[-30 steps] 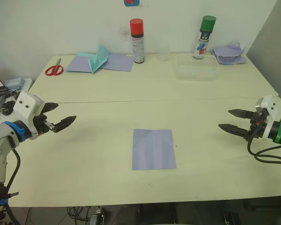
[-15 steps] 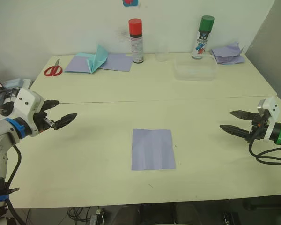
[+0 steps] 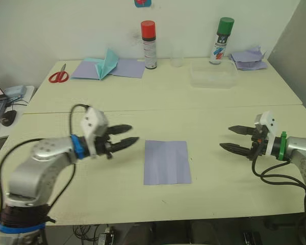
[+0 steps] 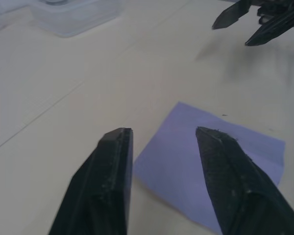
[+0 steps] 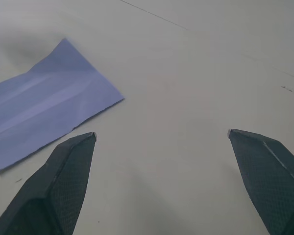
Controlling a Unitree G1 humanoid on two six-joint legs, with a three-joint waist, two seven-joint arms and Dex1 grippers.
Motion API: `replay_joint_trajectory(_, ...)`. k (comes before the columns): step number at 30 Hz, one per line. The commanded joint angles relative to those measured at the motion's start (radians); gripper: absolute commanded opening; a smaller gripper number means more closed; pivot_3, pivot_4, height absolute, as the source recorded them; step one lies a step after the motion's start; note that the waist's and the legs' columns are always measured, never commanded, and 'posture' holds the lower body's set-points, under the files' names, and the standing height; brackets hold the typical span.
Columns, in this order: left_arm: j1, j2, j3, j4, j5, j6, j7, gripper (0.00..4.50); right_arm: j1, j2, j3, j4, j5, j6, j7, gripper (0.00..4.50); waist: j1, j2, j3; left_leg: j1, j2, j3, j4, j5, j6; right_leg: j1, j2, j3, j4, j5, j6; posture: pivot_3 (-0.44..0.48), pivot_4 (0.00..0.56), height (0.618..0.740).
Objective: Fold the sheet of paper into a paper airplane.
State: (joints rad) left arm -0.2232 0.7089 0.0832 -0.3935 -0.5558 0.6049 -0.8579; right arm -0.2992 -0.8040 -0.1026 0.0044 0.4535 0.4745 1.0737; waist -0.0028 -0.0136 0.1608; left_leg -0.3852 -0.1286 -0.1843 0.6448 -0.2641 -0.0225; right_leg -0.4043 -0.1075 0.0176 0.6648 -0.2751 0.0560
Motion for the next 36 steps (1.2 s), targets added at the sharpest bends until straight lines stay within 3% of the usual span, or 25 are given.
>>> replay_joint_trajectory(1, 0.025, -0.068, -0.105, 0.019, 0.082, -0.055, 0.049, 1.17, -0.027, 0.023, 0.024, -0.045, -0.005, -0.002, -0.013, 4.50, -0.001, 0.000, 0.000, 0.000, 0.000, 0.000, 0.000, 0.000, 0.000, 0.000, 0.000, 0.000, 0.000, 0.000, 0.000, 0.000, 0.150, 0.740)
replay_joint_trajectory(4, 0.026, -0.117, -0.183, 0.089, 0.166, -0.113, 0.069, 0.18, -0.032, 0.042, 0.046, -0.042, -0.018, -0.012, -0.024, 4.50, 0.001, 0.000, 0.000, 0.000, 0.000, 0.000, 0.000, 0.000, 0.000, 0.000, 0.001, 0.000, 0.000, 0.000, 0.000, 0.000, 0.150, 0.740)
replay_joint_trajectory(5, 0.024, -0.132, -0.204, 0.109, 0.183, -0.127, 0.071, 0.03, -0.037, 0.051, 0.053, -0.035, -0.028, -0.018, -0.035, 4.50, 0.002, 0.000, 0.000, 0.000, 0.000, 0.000, 0.000, 0.000, 0.000, 0.000, 0.001, 0.000, 0.000, 0.000, 0.000, 0.000, 0.150, 0.740)
replay_joint_trajectory(10, -0.016, -0.200, -0.282, 0.200, 0.256, -0.165, 0.085, 0.03, -0.049, 0.094, 0.084, -0.023, -0.053, -0.024, -0.063, 4.50, 0.002, -0.001, 0.000, 0.000, 0.000, 0.000, 0.001, 0.000, 0.000, 0.000, 0.001, 0.000, 0.000, 0.000, 0.000, 0.000, 0.150, 0.740)
replay_joint_trajectory(17, -0.028, -0.191, -0.389, 0.299, 0.397, -0.172, 0.094, 0.03, -0.066, 0.129, 0.124, -0.005, -0.096, -0.033, -0.081, 4.50, 0.001, 0.000, -0.001, 0.000, -0.001, 0.000, 0.000, 0.000, 0.000, 0.000, 0.001, 0.000, 0.000, 0.000, 0.000, 0.000, 0.150, 0.740)
replay_joint_trajectory(25, -0.033, -0.205, -0.390, 0.323, 0.418, -0.180, 0.092, 0.03, -0.072, 0.163, 0.127, -0.038, -0.073, 0.036, -0.092, 4.50, 0.001, 0.000, -0.002, 0.002, -0.001, 0.000, 0.001, 0.000, 0.000, 0.002, 0.002, 0.000, 0.000, 0.001, 0.001, 0.000, 0.150, 0.740)
replay_joint_trajectory(32, -0.034, -0.209, -0.384, 0.332, 0.426, -0.185, 0.085, 0.03, -0.067, 0.157, 0.171, 0.017, -0.136, -0.039, -0.069, 4.50, 0.001, 0.000, -0.003, 0.002, -0.001, 0.000, 0.001, 0.000, 0.000, 0.002, 0.002, 0.000, 0.000, 0.001, 0.001, 0.000, 0.150, 0.740)
replay_joint_trajectory(36, -0.037, -0.211, -0.385, 0.343, 0.428, -0.181, 0.080, 0.00, -0.058, 0.099, 0.275, 0.062, -0.282, -0.232, -0.009, 3.61, 0.002, 0.000, -0.003, 0.003, -0.001, 0.000, 0.001, 0.000, 0.000, 0.002, 0.002, 0.000, 0.000, 0.001, 0.001, 0.000, 0.150, 0.740)
